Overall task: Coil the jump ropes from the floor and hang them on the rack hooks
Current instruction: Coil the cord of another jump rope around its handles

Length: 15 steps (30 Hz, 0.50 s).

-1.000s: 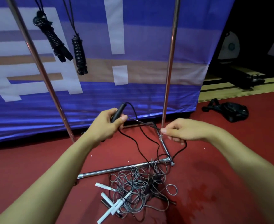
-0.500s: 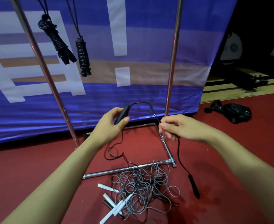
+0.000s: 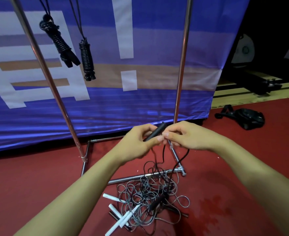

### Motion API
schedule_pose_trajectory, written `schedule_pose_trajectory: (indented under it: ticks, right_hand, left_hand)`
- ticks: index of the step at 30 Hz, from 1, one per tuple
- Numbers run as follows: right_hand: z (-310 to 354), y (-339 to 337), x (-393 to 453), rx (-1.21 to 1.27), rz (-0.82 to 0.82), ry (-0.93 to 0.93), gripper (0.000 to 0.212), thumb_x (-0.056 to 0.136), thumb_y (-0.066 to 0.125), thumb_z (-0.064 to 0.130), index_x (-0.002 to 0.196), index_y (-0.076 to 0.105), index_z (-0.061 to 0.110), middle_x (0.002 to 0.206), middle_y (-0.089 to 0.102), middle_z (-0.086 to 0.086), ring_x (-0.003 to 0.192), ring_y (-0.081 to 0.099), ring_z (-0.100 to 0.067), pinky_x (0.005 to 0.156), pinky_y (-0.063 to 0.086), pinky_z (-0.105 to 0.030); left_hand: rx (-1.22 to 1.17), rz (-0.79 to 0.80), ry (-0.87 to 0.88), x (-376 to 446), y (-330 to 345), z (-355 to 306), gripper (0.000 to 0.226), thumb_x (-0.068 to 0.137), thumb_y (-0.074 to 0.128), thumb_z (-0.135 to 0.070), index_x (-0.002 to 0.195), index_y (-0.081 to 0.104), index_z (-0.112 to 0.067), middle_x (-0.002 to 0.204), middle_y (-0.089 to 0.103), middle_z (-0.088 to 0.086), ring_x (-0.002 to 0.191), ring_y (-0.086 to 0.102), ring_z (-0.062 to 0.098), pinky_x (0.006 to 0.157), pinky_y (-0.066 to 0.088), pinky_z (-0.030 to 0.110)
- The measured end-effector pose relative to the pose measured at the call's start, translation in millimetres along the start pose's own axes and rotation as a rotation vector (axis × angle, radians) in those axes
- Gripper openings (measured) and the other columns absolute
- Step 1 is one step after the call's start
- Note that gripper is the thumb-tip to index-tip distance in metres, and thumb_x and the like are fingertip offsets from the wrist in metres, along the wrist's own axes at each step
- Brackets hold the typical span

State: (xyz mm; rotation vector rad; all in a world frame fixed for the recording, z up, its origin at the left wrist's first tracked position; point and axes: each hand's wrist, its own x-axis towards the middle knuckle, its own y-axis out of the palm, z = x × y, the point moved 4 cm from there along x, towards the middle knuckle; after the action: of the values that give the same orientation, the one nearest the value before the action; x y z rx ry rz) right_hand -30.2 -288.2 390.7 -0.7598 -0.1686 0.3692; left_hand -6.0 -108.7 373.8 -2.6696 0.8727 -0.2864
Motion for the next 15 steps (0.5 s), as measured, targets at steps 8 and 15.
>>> schedule_pose_trajectory:
  ticks: [8,15]
  right_hand:
    - [-33.0,0.7,-11.7,0.050,0.179,0.260,0.041,0.104,0.053,0.047,0.078,0.063,0.016,0.063,0.057,0.007,0.060,0.053,-0.010,0.060,0.046,-0.025]
    - [-53.6,-7.3,-17.1,0.021,0.195,0.292,0.042,0.103,0.053,0.050,0.081,0.060,0.015,0.064,0.055,0.004,0.061,0.051,-0.012,0.066,0.045,-0.027]
  left_hand:
    - [0.238,-0.339,0.070,2.7,-69.9,9.0,0.005,0.100,0.067,-0.019,0.097,0.067,-0.014,0.070,0.068,-0.006,0.058,0.054,-0.003,0.059,0.041,0.012]
    - [0.293,-0.531,-0.049,-6.0,-110.8,45.7,0.012,0.101,0.065,-0.020,0.100,0.068,-0.008,0.072,0.067,-0.004,0.052,0.052,-0.005,0.055,0.040,0.011]
